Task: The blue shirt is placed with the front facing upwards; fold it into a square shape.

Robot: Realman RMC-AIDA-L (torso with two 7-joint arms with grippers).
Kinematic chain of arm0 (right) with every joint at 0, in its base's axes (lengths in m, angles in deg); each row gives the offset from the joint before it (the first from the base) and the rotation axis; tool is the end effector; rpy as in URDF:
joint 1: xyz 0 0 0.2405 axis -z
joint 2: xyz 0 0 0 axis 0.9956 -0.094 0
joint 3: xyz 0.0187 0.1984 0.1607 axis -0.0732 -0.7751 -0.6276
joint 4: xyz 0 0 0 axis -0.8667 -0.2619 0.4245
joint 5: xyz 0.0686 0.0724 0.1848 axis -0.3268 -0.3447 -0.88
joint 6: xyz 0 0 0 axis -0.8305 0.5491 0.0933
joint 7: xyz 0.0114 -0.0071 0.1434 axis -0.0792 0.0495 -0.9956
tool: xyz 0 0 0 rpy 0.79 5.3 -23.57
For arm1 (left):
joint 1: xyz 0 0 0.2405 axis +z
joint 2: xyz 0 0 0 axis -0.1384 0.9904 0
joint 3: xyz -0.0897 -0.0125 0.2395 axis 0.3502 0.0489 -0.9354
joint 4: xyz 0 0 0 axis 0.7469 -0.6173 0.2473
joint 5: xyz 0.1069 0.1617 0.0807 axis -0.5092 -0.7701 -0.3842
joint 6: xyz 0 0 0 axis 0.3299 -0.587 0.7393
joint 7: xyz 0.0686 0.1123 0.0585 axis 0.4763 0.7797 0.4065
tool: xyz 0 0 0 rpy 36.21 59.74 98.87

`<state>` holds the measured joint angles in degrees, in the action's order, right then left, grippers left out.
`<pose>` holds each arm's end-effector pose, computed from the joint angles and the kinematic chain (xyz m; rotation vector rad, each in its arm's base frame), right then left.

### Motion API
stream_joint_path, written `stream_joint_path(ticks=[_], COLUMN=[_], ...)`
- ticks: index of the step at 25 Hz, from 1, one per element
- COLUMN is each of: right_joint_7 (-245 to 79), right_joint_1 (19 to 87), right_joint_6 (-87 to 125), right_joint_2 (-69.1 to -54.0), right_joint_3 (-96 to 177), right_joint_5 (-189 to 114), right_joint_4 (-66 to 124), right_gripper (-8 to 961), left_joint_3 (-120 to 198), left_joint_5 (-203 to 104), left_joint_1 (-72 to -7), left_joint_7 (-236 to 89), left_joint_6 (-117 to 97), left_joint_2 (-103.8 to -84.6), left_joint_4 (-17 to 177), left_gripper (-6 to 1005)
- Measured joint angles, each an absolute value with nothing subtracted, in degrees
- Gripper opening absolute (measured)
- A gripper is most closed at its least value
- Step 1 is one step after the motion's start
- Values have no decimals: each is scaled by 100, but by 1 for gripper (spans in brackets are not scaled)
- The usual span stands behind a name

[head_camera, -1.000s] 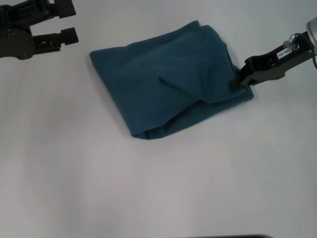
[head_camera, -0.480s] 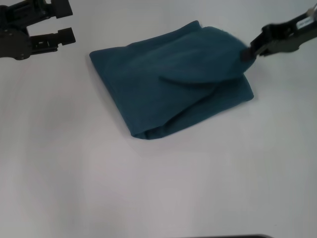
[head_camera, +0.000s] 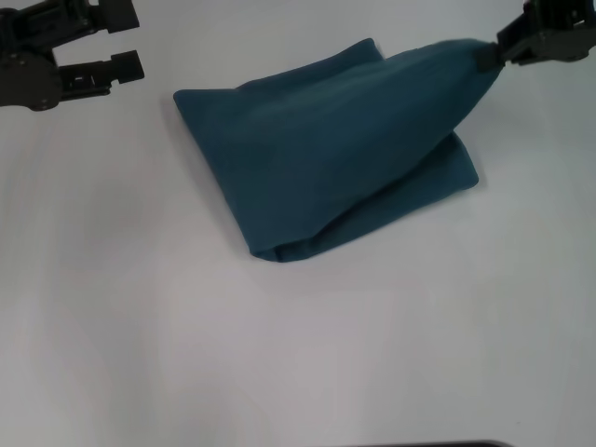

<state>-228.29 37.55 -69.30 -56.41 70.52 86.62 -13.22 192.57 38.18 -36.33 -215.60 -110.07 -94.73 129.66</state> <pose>0.2190 0.4015 0.0925 -2.3796 1.7546 0.1968 -0.2386 0.3177 0.0860 2.2132 1.7263 1.1193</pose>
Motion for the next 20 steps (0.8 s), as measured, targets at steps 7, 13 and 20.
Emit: stream_joint_path(ticks=[7,13,20], right_joint_7=[-22876,-22878,-22880], right_joint_1=[3829,3866,3832], right_joint_6=[-6915,-6760,-6563], right_joint_2=[-5629,-5622,-5632], right_joint_3=[7287,7246,7334], right_joint_5=[8903,9269,9383], right_joint_4=[-1198,-1145,-1072], right_gripper=[53,66,82], left_joint_3=[19256,19258,19236], left_joint_5=[3818,3818,3802], left_joint_1=[-3626,-3604,-3606], left_joint_7=[-21552,-21551,-21563], left_joint_6=[-11002,-11008,-11052], left_joint_2=[-9474,-9489,-9500], left_joint_4=[12966,12966,12966], left_gripper=[856,853,850])
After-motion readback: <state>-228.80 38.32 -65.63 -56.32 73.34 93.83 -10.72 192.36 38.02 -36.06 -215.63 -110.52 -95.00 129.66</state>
